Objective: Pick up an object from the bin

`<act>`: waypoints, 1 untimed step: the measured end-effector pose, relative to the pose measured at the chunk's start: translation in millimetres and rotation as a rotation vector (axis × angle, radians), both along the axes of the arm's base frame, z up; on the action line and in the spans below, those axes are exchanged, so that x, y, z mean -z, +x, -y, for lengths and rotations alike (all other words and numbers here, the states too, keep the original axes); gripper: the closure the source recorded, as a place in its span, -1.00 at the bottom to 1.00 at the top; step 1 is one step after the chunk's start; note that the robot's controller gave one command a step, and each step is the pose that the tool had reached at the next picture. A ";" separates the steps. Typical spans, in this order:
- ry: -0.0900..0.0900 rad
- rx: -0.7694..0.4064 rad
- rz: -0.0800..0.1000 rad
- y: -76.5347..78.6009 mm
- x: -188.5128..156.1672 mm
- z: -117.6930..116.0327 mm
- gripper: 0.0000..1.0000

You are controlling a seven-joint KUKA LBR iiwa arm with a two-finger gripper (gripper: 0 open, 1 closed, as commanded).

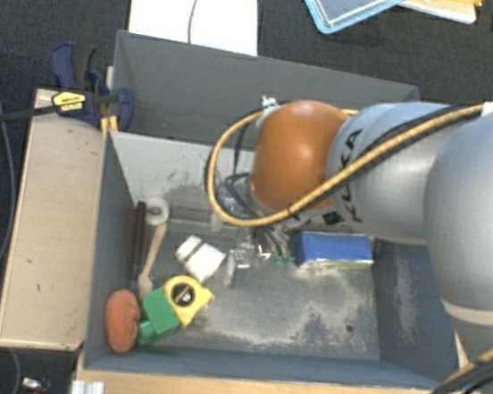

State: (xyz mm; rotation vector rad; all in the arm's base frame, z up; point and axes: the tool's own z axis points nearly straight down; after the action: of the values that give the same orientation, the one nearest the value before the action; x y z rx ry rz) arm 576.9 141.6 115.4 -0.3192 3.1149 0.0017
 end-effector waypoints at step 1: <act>0.000 -0.051 0.007 -35.8 12.1 -10.9 -1.00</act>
Offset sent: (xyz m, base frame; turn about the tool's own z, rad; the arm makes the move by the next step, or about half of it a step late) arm -0.0401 0.0388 -0.0366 -0.3244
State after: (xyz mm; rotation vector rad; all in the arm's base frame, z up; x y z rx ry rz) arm 541.1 152.5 103.3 -0.3979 3.0989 0.0003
